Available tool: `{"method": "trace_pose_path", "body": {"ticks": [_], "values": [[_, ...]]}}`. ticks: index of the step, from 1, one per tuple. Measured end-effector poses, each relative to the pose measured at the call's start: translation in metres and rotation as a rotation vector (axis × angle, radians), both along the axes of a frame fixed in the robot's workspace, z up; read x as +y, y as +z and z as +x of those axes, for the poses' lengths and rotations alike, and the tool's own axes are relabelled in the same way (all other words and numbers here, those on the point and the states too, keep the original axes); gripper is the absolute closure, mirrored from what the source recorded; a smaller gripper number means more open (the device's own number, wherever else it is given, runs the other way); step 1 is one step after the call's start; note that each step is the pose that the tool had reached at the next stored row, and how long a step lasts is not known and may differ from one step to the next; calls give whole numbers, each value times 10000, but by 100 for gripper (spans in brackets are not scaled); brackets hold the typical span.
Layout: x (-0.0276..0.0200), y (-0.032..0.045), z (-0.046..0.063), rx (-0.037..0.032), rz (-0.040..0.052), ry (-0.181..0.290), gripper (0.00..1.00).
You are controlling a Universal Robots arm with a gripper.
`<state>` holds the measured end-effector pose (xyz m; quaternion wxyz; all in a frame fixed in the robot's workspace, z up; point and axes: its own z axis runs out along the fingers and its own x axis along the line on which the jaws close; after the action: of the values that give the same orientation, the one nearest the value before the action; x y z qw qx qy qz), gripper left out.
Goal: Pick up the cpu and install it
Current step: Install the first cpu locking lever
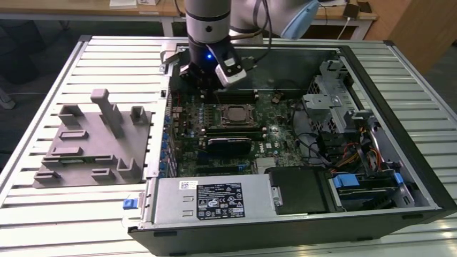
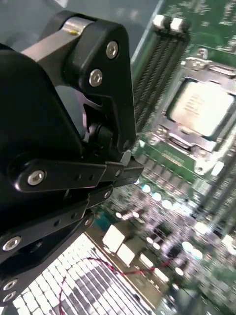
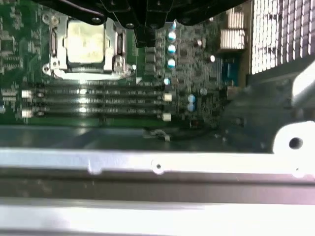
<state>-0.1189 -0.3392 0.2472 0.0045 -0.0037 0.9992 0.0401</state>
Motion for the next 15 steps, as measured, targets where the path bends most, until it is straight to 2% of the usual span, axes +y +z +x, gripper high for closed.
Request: {"method": "trace_pose_path", "body": {"ticks": [3, 5, 8, 9, 11, 15], "values": [[0, 1, -20, 2, 451, 4, 89], [0, 0, -34, 1, 717, 6, 89], [0, 0, -50, 1, 1216, 8, 89], [0, 0, -54, 2, 1355, 9, 89], [0, 0, -56, 1, 1415, 8, 89], [0, 0, -54, 2, 1419, 9, 89]]}}
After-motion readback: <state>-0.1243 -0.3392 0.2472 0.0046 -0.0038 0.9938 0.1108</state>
